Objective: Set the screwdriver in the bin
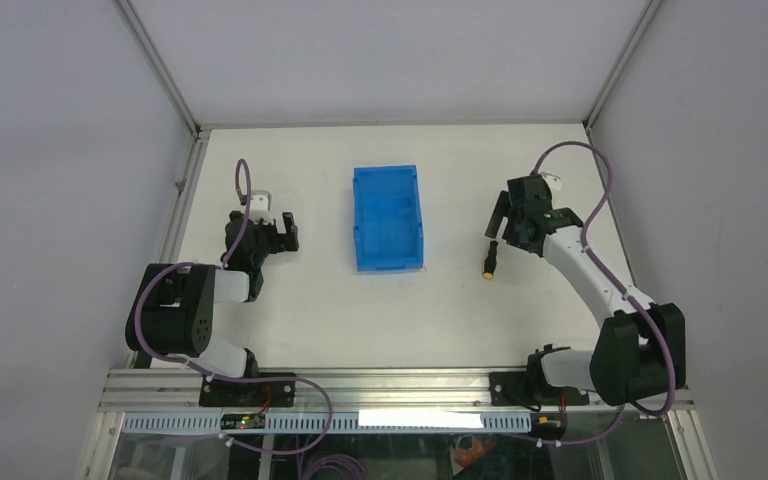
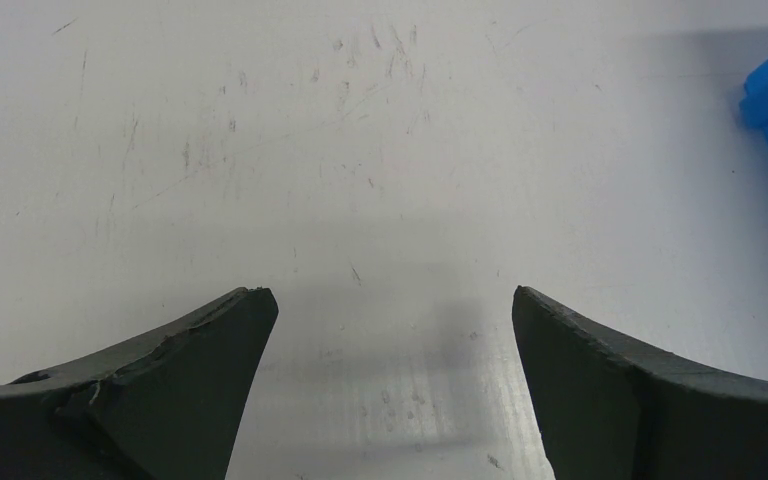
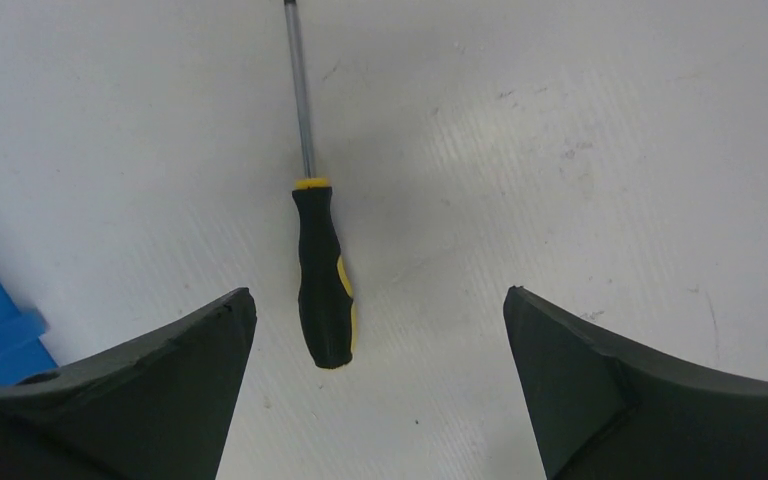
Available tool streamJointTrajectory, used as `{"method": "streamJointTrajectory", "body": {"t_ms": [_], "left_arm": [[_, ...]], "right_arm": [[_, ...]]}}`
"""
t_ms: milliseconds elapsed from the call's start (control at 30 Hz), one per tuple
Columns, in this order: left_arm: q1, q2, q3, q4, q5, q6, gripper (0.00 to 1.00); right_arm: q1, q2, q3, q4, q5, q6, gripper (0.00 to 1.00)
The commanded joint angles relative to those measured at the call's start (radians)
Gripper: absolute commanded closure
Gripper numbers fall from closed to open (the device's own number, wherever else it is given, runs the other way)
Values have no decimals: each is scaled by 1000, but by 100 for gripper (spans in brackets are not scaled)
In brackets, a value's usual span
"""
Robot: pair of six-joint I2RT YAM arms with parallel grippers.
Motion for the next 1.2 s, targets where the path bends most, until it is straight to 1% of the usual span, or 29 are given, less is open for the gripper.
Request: {"method": "streamJointTrajectory", "body": {"t_ms": [0, 100, 200, 300, 433, 467, 500, 567, 600, 633, 733, 933, 1033, 1167], "left_arm": [[10, -32, 32, 29, 10, -15, 1], [10, -32, 31, 29, 10, -15, 1], [11, -32, 31, 29, 9, -15, 1], [10, -32, 30, 29, 11, -15, 1], [10, -32, 31, 29, 9, -15, 1], [10, -32, 30, 29, 9, -15, 1], [10, -32, 30, 29, 11, -15, 1], [11, -32, 31, 29, 10, -15, 1], [11, -33, 32, 29, 10, -15, 1], [10, -32, 30, 29, 10, -15, 1], [11, -32, 31, 29, 10, -15, 1], [10, -32, 31, 29, 11, -15, 1], [10, -32, 31, 29, 10, -15, 1], [11, -32, 31, 29, 11, -15, 1]], "right_arm": [[2, 55, -7, -20, -104, 13, 1], [4, 125, -24, 6, -154, 4, 3], [6, 195, -44, 52, -198, 0, 8], [7, 268, -37, 50, -210, 8, 14], [8, 353, -6, 51, -242, 13, 28], [9, 381, 4, 38, -231, 31, 36], [8, 399, 12, 22, -218, 42, 49], [10, 417, 21, 0, -187, 63, 81], [14, 416, 23, -8, -168, 69, 93], [16, 406, 27, -19, -148, 71, 100], [23, 351, 61, -68, -95, 47, 100], [37, 207, 194, -173, -88, -53, 100], [113, 165, 265, -184, -124, -123, 100], [282, 173, 378, -185, -172, -155, 100]]}}
